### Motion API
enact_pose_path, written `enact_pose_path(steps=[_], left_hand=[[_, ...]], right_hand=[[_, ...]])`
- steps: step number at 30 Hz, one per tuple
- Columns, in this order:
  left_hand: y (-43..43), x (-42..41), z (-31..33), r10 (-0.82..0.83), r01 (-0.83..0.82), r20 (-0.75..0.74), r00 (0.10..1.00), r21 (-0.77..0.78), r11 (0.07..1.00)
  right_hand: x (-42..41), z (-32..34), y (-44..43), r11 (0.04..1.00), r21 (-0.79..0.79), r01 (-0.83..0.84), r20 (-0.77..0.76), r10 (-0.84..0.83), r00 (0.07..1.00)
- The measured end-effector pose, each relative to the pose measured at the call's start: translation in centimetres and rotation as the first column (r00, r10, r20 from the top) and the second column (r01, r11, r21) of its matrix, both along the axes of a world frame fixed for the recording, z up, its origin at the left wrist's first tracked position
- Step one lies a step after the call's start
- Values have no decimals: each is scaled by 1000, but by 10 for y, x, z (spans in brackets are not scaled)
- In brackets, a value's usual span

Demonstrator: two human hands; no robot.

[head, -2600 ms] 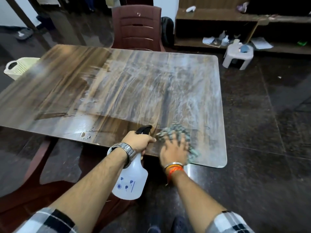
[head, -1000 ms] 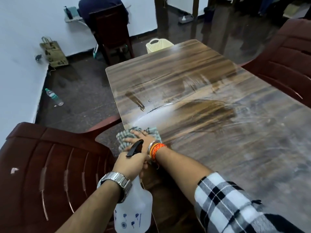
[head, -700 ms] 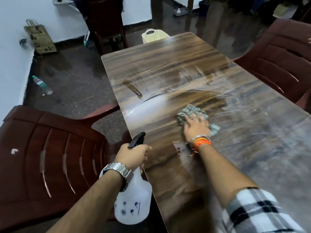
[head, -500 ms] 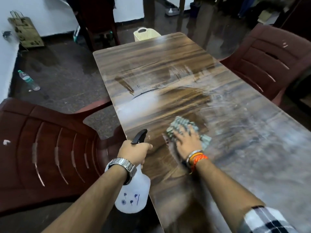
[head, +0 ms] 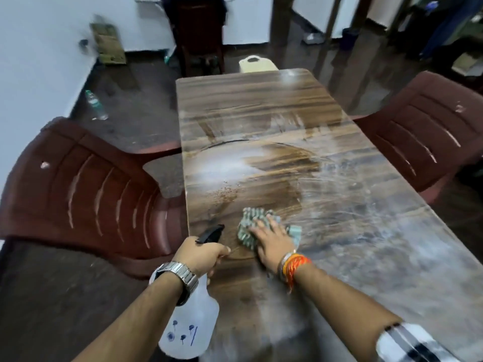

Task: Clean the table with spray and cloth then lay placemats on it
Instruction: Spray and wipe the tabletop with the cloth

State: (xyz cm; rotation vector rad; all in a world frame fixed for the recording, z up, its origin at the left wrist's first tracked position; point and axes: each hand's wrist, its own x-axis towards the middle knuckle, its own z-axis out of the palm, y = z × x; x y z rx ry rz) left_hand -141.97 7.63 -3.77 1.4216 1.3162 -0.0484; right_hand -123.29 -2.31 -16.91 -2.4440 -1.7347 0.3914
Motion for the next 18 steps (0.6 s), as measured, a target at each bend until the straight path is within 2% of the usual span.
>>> enact_pose_path(steps=[5,8,10,13,16,18], left_hand=[[-47,-12,-14,255,-256,23,967,84,963],[-67,-28,-17,348,-348,20,937,77,934],[-74,-40,-18,394,-395,43,918,29,918],[-85,-58,-20,442,-444,58,895,22,896],[-101,-71,-20,483,-486,55,874,61,872],[-109,-80,-17,537,-540,55,842,62,840]], right_hand=[[41,11,74,954,-68,294,-137,-300,944],[49,9,117,955,-75,287,-150,-296,944],[52,12,142,984,-77,159,-149,-169,974],[23,9,147,977,-107,-182,-64,176,982],[-29,1,102,896,-40,-443,-23,443,896],[-59,1,55,781,17,-624,-13,624,781]])
